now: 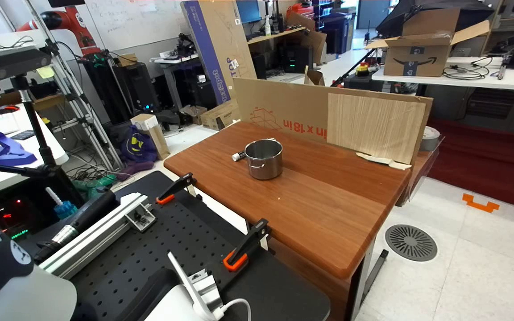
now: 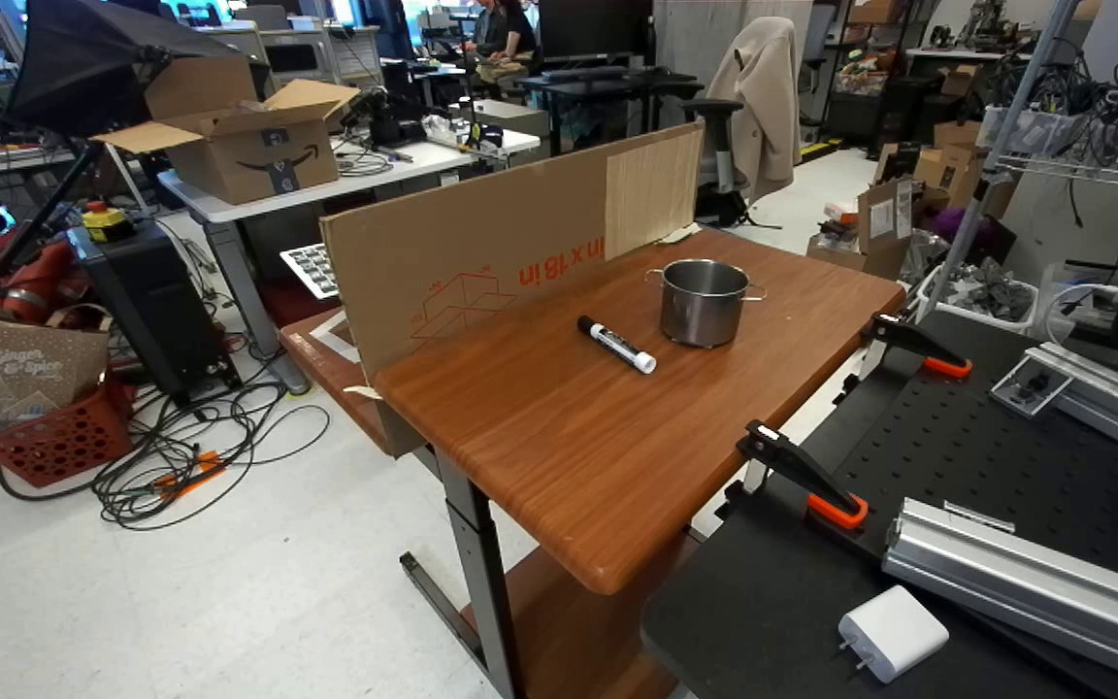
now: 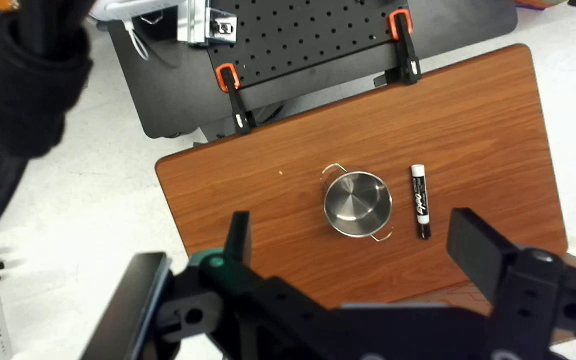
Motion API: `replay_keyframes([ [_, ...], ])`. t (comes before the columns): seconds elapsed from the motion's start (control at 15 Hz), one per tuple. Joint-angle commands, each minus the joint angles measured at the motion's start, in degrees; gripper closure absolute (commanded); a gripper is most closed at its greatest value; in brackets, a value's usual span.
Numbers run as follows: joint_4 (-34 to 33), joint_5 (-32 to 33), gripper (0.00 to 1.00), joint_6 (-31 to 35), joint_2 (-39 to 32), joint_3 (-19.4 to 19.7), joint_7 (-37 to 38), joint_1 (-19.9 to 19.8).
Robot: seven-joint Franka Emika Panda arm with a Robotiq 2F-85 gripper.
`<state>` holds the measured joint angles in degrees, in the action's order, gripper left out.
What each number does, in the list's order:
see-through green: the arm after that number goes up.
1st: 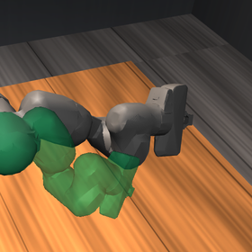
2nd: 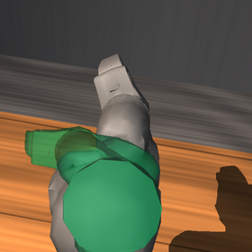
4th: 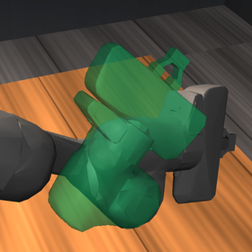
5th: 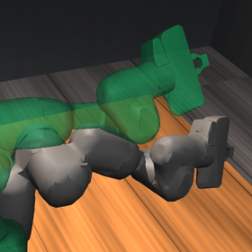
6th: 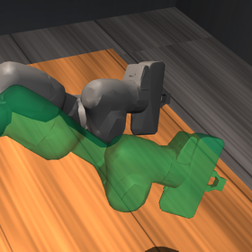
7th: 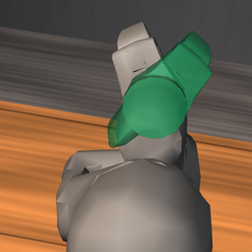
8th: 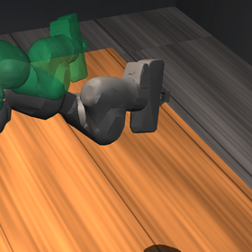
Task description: Put the marker in the pot
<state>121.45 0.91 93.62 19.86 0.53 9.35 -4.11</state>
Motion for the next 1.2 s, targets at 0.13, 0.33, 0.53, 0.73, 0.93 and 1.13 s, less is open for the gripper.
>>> replay_keyframes([
  [0.13, -0.2, -2.7, 0.00, 10.3, -7.3, 0.2, -0.9, 1.3],
  [0.33, -0.3, -4.7, 0.00, 14.9, -11.9, 0.3, -2.3, 1.9],
  [0.53, -0.8, -8.3, 0.00, 18.2, -16.9, 0.5, -4.8, 2.3],
  [0.73, -0.9, -11.4, 0.00, 22.2, -20.9, 0.1, -6.3, 2.4],
  [0.93, -1.4, -12.6, 0.00, 26.8, -24.6, -0.8, -6.2, 3.1],
  [1.13, -3.8, -12.7, 0.00, 29.5, -29.3, -1.8, -5.0, 4.2],
])
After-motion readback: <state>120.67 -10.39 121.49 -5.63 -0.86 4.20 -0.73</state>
